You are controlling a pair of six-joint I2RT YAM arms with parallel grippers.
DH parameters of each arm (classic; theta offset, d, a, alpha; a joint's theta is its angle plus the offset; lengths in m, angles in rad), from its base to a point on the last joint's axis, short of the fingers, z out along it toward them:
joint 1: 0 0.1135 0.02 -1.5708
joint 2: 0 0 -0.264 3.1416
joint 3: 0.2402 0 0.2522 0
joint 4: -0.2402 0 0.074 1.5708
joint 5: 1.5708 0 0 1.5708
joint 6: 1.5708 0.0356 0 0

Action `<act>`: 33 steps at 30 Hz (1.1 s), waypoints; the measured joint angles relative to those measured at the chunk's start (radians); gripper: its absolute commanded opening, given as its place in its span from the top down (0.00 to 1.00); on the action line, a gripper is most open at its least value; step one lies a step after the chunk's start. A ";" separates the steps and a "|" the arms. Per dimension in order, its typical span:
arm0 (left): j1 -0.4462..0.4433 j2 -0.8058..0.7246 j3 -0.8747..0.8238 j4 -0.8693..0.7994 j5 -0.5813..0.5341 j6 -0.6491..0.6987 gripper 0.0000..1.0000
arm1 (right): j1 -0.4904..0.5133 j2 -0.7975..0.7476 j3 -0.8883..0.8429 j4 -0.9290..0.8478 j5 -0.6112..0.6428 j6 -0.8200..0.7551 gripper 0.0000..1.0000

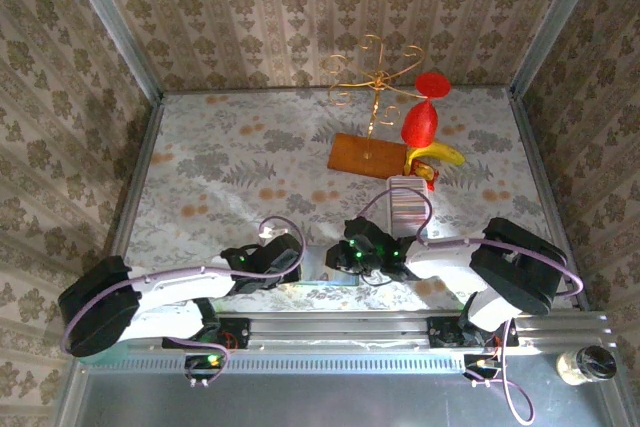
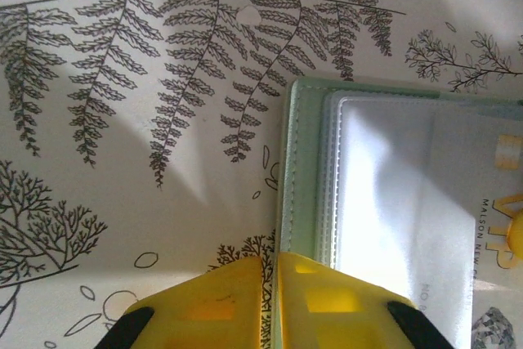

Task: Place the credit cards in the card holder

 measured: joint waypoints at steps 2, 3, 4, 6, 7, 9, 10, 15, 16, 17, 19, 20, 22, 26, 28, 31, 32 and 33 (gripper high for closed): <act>0.000 0.000 -0.006 0.009 0.003 0.000 0.87 | 0.004 0.013 0.018 -0.014 -0.001 -0.007 0.79; 0.000 0.000 -0.010 0.014 0.004 0.000 0.87 | 0.006 0.019 0.026 -0.018 -0.001 -0.010 0.78; 0.000 0.000 -0.013 0.020 0.004 0.000 0.87 | 0.009 0.023 0.035 -0.024 0.000 -0.013 0.78; 0.000 -0.001 -0.018 0.029 0.004 -0.002 0.87 | 0.015 0.028 0.053 -0.043 0.000 -0.018 0.77; 0.000 -0.001 -0.019 0.032 0.004 -0.003 0.88 | 0.018 0.028 0.061 -0.053 0.000 -0.022 0.76; 0.000 -0.002 -0.024 0.040 0.004 -0.005 0.88 | 0.022 0.028 0.073 -0.071 0.000 -0.032 0.73; 0.000 -0.002 -0.024 0.042 0.004 -0.005 0.88 | 0.024 0.028 0.077 -0.079 0.000 -0.036 0.72; 0.000 -0.005 -0.029 0.054 0.004 -0.008 0.90 | 0.024 0.013 0.081 -0.134 0.013 -0.052 0.70; 0.000 -0.006 -0.031 0.056 0.005 -0.009 0.90 | 0.024 0.007 0.081 -0.143 0.016 -0.057 0.72; 0.000 -0.007 -0.032 0.061 0.007 -0.011 0.90 | 0.025 0.004 0.081 -0.150 0.016 -0.059 0.73; 0.000 -0.010 -0.037 0.069 0.008 -0.011 0.90 | 0.026 0.003 0.081 -0.161 0.017 -0.063 0.79; 0.000 -0.011 -0.038 0.069 0.008 -0.011 0.90 | 0.027 0.003 0.081 -0.168 0.018 -0.063 0.81; 0.000 -0.012 -0.039 0.070 0.012 -0.011 0.90 | 0.030 0.003 0.081 -0.174 0.019 -0.066 0.82; -0.001 -0.012 -0.039 0.072 0.014 -0.011 0.91 | 0.036 0.010 0.089 -0.182 0.020 -0.066 0.82; -0.002 -0.012 -0.039 0.073 0.015 -0.011 0.91 | 0.042 0.020 0.105 -0.187 0.020 -0.066 0.86; -0.003 -0.012 -0.039 0.074 0.015 -0.011 0.91 | 0.052 0.030 0.128 -0.195 0.022 -0.066 0.86; -0.004 -0.012 -0.039 0.074 0.015 -0.012 0.91 | 0.055 0.032 0.133 -0.195 0.023 -0.066 0.86; -0.005 -0.013 -0.041 0.076 0.014 -0.013 0.91 | 0.058 0.034 0.138 -0.195 0.024 -0.066 0.85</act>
